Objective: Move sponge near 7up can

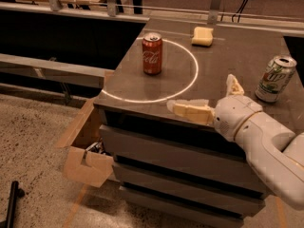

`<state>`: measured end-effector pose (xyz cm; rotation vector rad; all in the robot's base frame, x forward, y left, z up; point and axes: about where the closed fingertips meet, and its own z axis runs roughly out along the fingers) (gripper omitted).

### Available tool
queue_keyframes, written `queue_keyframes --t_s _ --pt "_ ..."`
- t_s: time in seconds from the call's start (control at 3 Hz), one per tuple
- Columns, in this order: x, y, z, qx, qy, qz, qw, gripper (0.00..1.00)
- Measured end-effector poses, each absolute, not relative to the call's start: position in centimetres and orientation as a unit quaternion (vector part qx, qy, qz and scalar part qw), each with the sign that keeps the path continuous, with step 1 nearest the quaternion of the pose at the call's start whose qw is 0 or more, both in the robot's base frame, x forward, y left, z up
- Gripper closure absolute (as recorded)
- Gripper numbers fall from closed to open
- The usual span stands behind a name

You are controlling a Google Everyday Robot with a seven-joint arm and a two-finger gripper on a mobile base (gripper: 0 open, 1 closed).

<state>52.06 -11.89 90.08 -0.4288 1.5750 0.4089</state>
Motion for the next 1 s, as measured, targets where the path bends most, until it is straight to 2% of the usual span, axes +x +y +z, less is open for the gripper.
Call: queue_keyframes --t_s 0.33,1.0 --pt "52.3 -12.0 90.5 -0.181 0.705 0.164 0.666 0.0" --pt "55.4 -15.3 91.2 -0.131 0.722 0.117 0.669 0.0"
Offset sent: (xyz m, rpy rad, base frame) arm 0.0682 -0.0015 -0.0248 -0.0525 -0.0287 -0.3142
